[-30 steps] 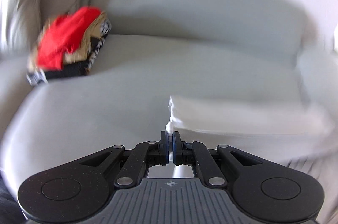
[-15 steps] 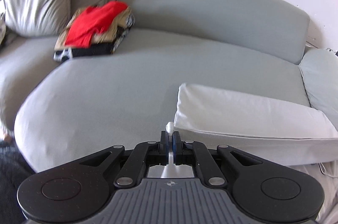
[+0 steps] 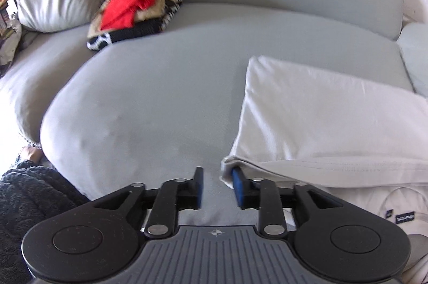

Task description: Fold clothes

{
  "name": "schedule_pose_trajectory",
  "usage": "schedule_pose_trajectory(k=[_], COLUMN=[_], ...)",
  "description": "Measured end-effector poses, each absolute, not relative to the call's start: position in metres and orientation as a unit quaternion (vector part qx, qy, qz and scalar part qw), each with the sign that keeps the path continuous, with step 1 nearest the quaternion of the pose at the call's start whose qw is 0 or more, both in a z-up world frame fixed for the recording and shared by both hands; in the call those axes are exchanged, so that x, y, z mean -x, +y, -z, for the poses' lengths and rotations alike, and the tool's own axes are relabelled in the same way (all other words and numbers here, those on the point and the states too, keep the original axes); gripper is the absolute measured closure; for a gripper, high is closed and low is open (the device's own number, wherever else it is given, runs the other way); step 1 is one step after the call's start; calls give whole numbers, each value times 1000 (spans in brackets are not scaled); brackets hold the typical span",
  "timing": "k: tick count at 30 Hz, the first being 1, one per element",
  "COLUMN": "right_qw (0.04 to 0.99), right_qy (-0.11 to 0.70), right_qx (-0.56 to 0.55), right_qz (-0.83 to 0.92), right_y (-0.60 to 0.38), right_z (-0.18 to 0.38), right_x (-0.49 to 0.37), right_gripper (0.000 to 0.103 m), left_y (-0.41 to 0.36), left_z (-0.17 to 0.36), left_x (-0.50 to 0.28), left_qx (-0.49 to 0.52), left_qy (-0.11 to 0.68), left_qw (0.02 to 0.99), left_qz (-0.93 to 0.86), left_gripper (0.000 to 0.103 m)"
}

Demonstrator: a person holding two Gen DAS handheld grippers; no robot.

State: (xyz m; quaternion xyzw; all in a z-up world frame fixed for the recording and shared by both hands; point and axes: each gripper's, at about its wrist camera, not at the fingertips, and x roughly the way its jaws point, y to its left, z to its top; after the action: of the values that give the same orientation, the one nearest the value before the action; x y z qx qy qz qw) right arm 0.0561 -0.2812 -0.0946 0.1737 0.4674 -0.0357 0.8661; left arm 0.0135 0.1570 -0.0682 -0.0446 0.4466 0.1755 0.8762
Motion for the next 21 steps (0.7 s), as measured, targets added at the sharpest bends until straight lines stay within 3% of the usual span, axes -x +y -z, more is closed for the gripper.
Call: schedule_pose_trajectory(k=[4, 9, 21], right_qw=[835, 779, 766], right_qy=[466, 474, 401], right_qx=[-294, -405, -502], right_qz=[-16, -67, 14], right_y=[-288, -273, -302], right_z=[97, 123, 137], right_x=[-35, -21, 2], right_gripper=[64, 62, 60], left_y=[162, 159, 184], left_z=[55, 85, 127], left_x=[13, 22, 45], left_qx=[157, 356, 465], left_qy=[434, 433, 392], left_qw=[878, 826, 786], left_qz=[-128, -55, -106], left_gripper=[73, 72, 72])
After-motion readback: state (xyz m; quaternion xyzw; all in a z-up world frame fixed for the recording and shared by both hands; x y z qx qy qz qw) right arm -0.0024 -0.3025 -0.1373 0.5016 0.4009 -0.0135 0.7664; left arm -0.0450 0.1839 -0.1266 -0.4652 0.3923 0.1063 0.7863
